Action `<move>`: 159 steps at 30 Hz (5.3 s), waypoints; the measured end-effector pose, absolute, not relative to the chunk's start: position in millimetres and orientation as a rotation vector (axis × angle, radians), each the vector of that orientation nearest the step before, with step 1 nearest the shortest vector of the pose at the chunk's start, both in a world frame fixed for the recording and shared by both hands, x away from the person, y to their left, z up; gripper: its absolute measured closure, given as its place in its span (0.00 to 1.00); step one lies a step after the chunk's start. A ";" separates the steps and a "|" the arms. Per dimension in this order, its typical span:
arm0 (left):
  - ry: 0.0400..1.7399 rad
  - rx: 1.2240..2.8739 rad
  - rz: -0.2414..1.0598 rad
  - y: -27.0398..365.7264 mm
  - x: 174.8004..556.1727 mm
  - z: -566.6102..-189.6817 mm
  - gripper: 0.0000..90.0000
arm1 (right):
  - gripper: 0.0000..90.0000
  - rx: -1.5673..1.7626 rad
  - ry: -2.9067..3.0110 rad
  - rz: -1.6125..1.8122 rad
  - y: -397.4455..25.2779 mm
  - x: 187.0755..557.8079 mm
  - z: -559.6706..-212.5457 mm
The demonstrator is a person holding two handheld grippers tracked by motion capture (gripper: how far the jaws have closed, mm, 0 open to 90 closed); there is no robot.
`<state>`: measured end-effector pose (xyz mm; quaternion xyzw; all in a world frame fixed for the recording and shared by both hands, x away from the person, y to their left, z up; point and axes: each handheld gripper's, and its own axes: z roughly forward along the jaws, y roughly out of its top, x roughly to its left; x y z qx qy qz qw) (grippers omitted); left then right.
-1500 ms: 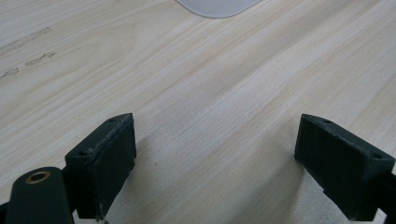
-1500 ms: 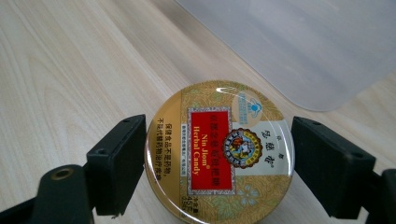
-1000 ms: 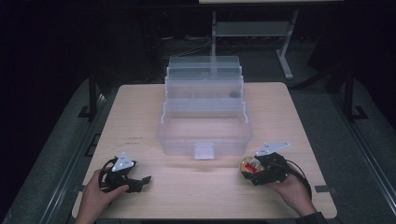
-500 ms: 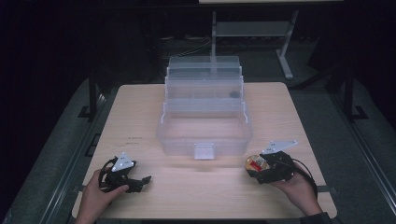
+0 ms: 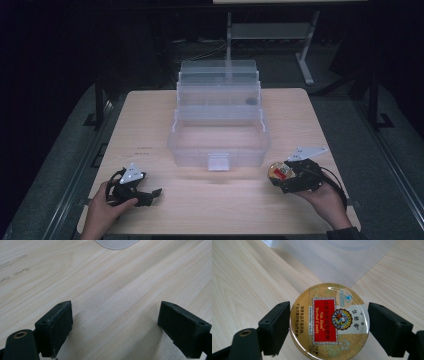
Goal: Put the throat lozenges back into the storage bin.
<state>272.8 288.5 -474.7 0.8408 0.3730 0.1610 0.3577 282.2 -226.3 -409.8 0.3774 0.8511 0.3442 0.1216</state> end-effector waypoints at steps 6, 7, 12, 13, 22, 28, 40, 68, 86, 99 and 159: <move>0.963 2.170 0.416 288.5 272.8 -474.7 0.13 | 0.22 1.102 2.464 1.012 -230.5 284.1 -402.1; 0.963 2.170 0.416 288.5 272.8 -474.7 0.13 | 0.22 1.100 2.463 1.015 -231.0 284.8 -401.2; 0.962 2.170 0.416 288.6 272.8 -474.7 0.13 | 0.22 1.107 2.453 1.018 -232.8 287.2 -396.6; 0.963 2.170 0.416 288.5 272.8 -474.7 0.13 | 0.22 1.104 2.450 1.019 -233.1 287.8 -395.6; 0.963 2.171 0.415 288.6 272.8 -474.6 0.13 | 0.22 1.092 2.432 1.050 -234.3 293.3 -381.7; 0.964 2.172 0.414 288.6 272.8 -474.5 0.13 | 0.22 1.090 2.415 1.063 -235.2 295.5 -371.4; 0.966 2.169 0.414 288.4 272.7 -474.6 0.13 | 0.22 1.077 2.388 1.090 -237.6 301.2 -356.8; 0.964 2.171 0.415 288.6 272.9 -474.5 0.13 | 0.22 1.050 2.363 1.142 -229.6 324.1 -338.4; 0.964 2.170 0.415 288.5 272.8 -474.5 0.13 | 0.22 1.018 2.368 1.165 -213.1 345.5 -331.5; 0.964 2.171 0.414 288.5 272.7 -474.5 0.13 | 0.22 1.014 2.408 1.127 -197.1 364.5 -334.3; 0.963 2.172 0.415 288.6 272.8 -474.5 0.13 | 0.24 1.022 2.515 1.025 -169.5 385.7 -365.3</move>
